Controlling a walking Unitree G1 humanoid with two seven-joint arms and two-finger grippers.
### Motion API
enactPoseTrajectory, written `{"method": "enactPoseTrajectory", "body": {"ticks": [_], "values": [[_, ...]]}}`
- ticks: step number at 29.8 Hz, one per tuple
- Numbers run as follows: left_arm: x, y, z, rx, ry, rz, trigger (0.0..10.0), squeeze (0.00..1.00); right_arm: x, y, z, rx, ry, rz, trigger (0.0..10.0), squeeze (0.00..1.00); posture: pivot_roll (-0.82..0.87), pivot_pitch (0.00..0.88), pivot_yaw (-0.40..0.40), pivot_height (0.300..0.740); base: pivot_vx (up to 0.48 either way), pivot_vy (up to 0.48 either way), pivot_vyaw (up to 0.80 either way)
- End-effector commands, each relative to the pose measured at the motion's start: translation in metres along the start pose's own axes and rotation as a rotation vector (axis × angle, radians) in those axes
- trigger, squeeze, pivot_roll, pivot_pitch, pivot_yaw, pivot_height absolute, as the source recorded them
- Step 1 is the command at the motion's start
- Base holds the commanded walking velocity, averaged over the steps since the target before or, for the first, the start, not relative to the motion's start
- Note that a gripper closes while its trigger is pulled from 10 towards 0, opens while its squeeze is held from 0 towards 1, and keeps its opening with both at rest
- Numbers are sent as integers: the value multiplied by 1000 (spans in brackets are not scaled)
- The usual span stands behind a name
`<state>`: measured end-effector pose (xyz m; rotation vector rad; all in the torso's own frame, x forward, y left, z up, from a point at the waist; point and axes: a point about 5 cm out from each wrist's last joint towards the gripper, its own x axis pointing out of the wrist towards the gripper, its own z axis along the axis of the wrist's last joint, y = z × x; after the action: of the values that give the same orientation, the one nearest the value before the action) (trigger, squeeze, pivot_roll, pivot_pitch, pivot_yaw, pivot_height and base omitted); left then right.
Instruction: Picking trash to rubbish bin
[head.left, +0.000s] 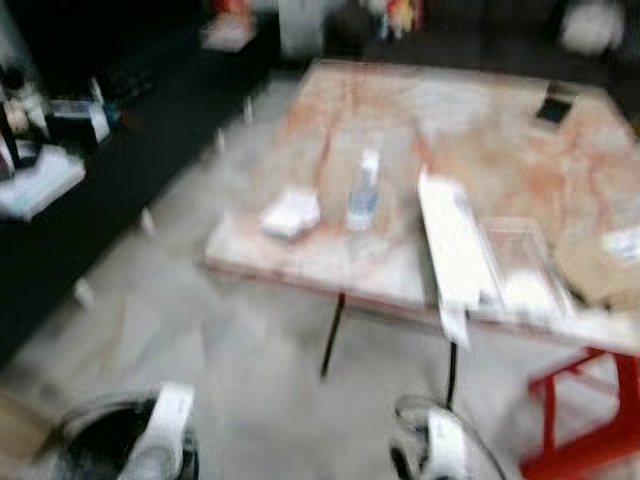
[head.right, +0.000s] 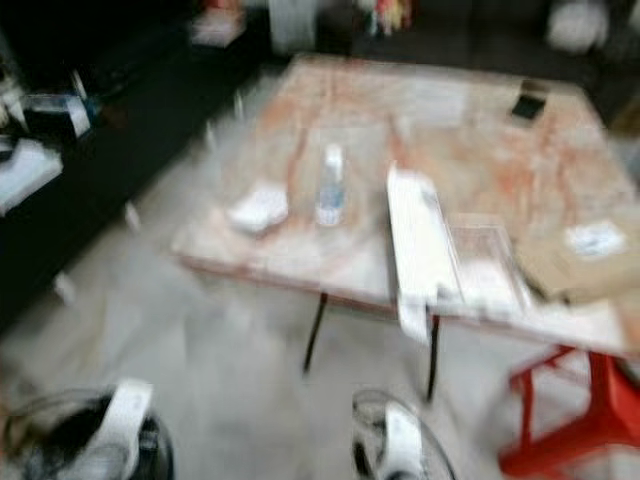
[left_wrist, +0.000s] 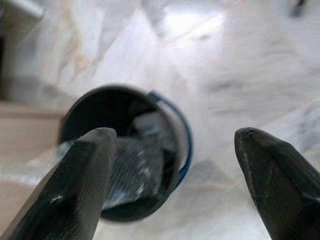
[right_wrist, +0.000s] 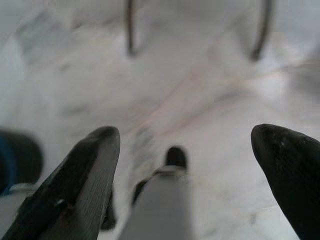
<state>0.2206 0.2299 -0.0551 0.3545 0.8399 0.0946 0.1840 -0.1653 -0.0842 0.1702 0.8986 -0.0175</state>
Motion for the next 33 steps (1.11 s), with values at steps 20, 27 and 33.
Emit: {"method": "enactPoseTrajectory", "body": {"ticks": [20, 27, 33], "values": [[-1, 2, -7, 6, 23, 15, 10000, 0, 0, 7, -3, 22, -2, 20, 10000, 0, 87, 97, -22, 740, 0, 0, -493], [-1, 2, -7, 0, 25, 29, 10000, 0, 0, 6, -1, 28, -15, 21, 10000, 0, 89, 98, -26, 740, 0, -148, 0], [-1, 2, -7, -1, 26, 26, 10000, 0, 0, 6, -2, 29, -8, 19, 10000, 0, 90, 96, -24, 740, 0, -258, 0]]}}
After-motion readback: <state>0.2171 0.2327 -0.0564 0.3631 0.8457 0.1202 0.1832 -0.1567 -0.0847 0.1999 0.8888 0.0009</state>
